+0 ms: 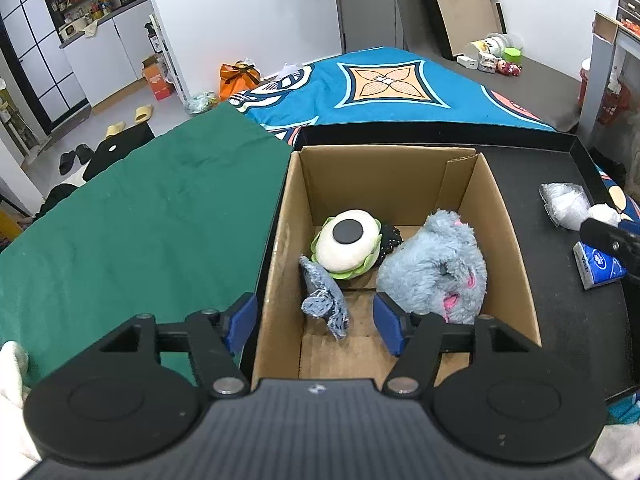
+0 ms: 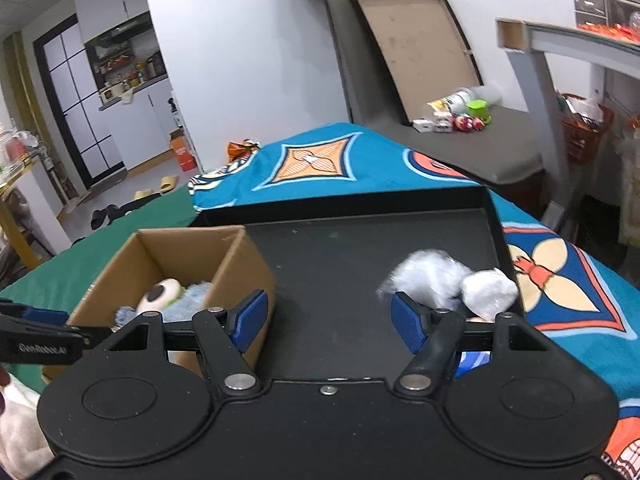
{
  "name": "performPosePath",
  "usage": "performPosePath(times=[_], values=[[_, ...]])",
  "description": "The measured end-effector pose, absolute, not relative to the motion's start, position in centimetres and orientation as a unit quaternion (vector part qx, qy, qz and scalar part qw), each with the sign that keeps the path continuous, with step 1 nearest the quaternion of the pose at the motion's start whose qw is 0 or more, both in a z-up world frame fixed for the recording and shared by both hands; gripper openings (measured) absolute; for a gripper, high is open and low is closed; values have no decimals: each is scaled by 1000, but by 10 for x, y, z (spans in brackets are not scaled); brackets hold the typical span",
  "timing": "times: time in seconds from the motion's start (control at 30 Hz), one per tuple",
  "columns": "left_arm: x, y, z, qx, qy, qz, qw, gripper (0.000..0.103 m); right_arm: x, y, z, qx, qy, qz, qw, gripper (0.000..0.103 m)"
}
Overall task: Organize soft objects
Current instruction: 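Return the right gripper to the tray over the blue tissue packet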
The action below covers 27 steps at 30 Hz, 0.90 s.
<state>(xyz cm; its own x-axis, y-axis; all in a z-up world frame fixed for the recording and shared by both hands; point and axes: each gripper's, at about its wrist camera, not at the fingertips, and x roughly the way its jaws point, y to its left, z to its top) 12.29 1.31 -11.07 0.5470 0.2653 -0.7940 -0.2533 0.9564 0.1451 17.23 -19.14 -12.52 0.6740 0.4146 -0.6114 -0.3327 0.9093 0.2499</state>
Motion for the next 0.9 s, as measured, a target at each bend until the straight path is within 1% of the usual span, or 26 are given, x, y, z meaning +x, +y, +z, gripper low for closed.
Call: performPosePath(times=[0.47,0.53,0.6,0.73,0.9], values=[[126,3,-121,25,453,169,875,66,186,-234,-158,45,374,155,913,69],[125,3,-122,26,452,172,875,66,189,-237,-161,45,378,146,913,72],[125,1,-123,29,452,174,874,67,192,-239,-165,37,379,135,915,81],[125,-1,-124,36,451,175,874,68,198,-236,-172,26,386,135,912,82],[129,-2,-125,39,454,175,873,69,203,-228,-183,-6,400,123,908,85]])
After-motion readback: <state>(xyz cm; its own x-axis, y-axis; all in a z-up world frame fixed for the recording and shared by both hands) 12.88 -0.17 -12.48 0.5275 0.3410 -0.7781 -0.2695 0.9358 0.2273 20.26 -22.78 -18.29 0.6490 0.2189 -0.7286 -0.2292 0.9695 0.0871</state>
